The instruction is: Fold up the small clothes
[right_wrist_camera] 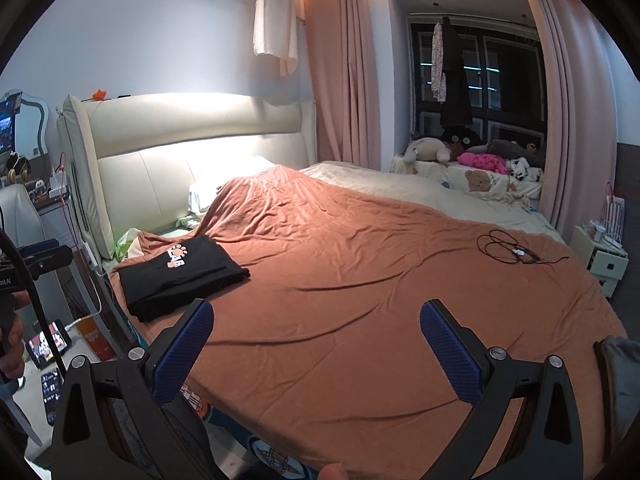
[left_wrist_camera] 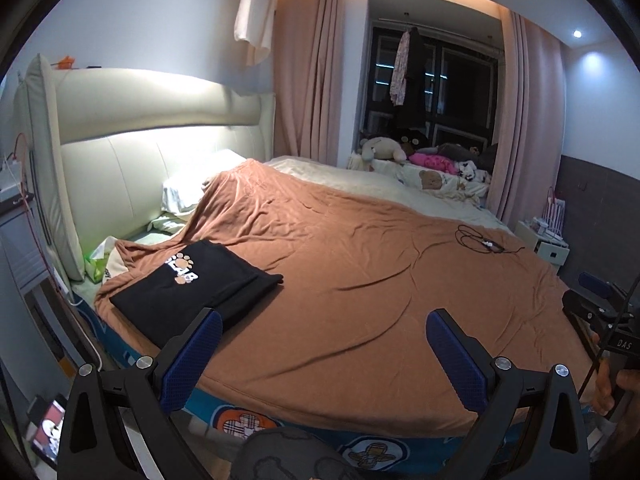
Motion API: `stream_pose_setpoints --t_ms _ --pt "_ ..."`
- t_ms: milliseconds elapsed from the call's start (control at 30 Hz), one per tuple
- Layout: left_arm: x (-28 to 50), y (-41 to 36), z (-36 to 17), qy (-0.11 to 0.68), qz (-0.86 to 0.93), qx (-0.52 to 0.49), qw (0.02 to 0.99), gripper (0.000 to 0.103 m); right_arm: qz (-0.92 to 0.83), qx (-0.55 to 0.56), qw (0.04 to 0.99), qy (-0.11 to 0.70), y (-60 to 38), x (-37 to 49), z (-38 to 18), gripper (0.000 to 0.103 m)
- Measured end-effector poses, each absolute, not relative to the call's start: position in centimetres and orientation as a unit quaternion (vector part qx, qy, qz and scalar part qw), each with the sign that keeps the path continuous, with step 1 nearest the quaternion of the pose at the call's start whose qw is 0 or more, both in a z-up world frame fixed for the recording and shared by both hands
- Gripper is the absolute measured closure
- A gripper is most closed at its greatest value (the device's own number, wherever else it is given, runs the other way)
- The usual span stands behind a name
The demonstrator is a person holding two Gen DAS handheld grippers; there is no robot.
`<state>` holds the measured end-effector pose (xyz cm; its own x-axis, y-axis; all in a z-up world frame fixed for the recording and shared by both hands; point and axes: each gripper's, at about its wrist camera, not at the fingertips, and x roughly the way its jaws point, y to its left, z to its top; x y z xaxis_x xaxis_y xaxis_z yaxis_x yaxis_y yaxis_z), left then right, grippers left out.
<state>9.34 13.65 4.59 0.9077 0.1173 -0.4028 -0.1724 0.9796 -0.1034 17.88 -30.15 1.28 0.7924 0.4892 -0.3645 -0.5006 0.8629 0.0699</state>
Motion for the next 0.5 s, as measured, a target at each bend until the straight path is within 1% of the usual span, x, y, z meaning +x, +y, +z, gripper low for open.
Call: stream_pose_setpoints --t_ms 233,500 --pt "7.3 12.6 3.2 0.194 0.077 -0.074 0.975 0.000 0.243 -0.042 0.951 0.187 -31.1 15.2 -0.1 0.000" --pt "4.8 10.1 1.5 0.182 0.082 -0.063 0.978 0.000 0.237 -0.029 0.954 0.181 -32.8 12.5 -0.6 0.000"
